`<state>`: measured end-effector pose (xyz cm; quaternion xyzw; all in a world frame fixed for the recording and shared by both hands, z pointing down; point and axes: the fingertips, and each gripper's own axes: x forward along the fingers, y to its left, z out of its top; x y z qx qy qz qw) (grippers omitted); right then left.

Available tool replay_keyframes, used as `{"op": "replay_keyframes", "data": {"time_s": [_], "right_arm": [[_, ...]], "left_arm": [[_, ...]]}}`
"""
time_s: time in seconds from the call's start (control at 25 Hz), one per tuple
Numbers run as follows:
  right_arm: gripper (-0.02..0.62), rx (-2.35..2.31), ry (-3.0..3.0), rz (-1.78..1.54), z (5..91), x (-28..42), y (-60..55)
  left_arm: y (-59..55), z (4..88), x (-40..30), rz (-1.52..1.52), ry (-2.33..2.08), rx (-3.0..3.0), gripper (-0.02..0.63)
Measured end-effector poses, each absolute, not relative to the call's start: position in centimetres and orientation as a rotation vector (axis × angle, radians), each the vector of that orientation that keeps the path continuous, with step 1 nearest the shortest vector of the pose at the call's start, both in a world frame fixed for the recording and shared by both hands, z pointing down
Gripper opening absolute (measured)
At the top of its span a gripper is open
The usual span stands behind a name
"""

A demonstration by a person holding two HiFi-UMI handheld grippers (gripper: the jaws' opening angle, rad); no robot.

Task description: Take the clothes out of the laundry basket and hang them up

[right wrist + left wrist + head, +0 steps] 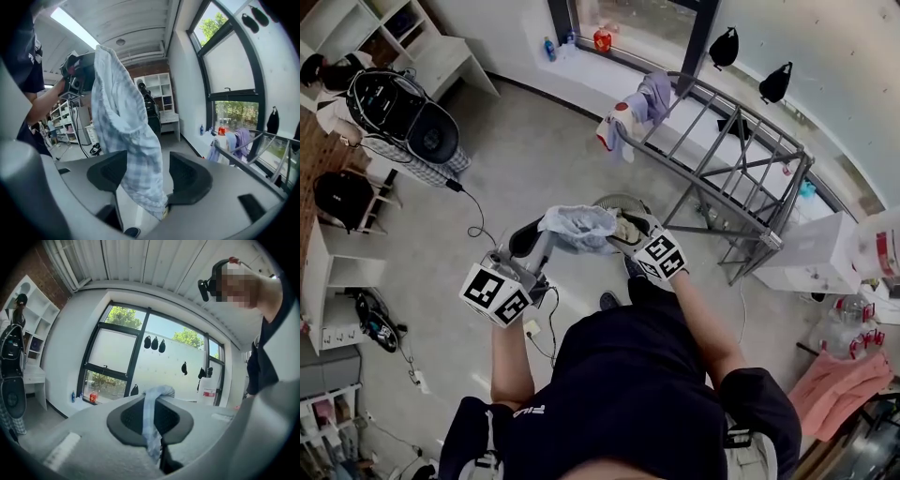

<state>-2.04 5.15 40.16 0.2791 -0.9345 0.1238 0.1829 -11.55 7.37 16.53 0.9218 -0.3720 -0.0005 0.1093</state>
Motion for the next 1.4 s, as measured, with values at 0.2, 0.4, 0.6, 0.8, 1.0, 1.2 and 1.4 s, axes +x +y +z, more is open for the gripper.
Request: {"op": "replay_keyframes", "data": {"time_s": [0.2, 0.4, 0.6, 0.8, 1.0, 1.2, 1.4], "right_arm": [[0.111, 0.625, -2.717, 0.283, 40.0, -5.8, 4.9], [0.014, 0.692, -2.714, 0.274, 38.4, -5.0, 4.8], [0.014, 0.859, -2.695, 0.257, 33.4, 0.9, 6.2], [0.012, 1.089, -2.571, 0.273, 28.8, 7.5, 9.7], [0.013, 1.399, -2.395, 0.293, 25.7, 15.4, 14.7], [0.014, 1.559, -2.243, 0.267, 24.0, 23.2, 20.2], [0.014, 1.736, -2.164, 0.249, 22.4, 30.8, 24.0]], "left_arm": [[7.6, 17.0, -13.3, 0.030, -1.143, 2.696, 0.026], [7.5, 18.2, -16.7, 0.050, -1.250, 2.621, 0.026], [7.1, 19.7, -18.5, 0.184, -1.315, 2.649, 0.026], [6.7, 21.0, -15.5, 0.262, -1.187, 2.737, 0.026], [7.7, 21.1, -7.5, 0.224, -0.900, 2.863, 0.026], [10.4, 20.3, 1.0, 0.247, -0.655, 2.941, 0.026], [12.5, 19.0, 9.5, 0.257, -0.510, 2.989, 0.026]]}}
